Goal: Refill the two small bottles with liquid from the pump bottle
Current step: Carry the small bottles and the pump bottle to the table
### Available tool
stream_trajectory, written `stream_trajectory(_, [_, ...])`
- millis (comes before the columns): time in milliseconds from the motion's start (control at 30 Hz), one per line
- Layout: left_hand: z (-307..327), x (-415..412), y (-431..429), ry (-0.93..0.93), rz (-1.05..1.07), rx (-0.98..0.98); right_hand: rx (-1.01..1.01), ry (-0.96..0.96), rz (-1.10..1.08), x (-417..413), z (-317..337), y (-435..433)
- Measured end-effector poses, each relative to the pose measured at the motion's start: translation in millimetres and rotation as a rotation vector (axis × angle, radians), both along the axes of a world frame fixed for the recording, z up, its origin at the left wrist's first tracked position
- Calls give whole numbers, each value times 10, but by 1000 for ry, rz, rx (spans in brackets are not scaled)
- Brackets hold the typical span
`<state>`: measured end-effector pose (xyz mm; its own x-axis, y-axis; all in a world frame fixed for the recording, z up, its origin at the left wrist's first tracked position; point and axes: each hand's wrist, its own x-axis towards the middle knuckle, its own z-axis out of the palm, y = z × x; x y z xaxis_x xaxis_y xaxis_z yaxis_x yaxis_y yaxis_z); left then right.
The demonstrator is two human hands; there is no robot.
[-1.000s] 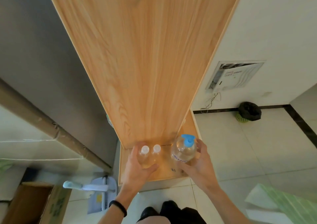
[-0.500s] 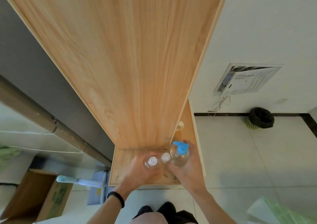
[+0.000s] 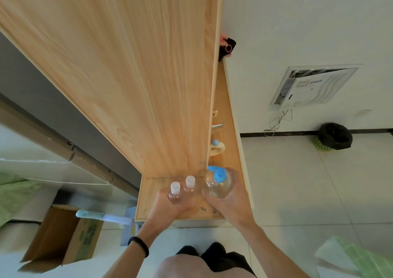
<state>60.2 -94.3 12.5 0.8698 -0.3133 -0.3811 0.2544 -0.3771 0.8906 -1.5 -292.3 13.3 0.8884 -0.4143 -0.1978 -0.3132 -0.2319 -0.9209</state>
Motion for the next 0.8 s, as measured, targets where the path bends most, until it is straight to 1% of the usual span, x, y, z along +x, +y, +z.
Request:
stream_trajectory(100, [6,-60,137,24,4,-48,27,33,3,-29,17,-26])
stream_trajectory(233, [18,-96,266,93,-45,-76,170,60,-112,-210,92,-17])
stream_trajectory(333, [34,-50,287,186,-94,-126,298,18,-205,-432,165,27])
stream_trajectory(467, [41,62,240,279,-226,-163,486,-29,-341,-799,270,173])
stream_trajectory(633, [-15,133,176,395,-405,-171,533,-26,-627,-1224,158,577])
stream_trajectory(800, [-89,143,268,461,-644,-87,537,57,-967,-1669,-114,1263])
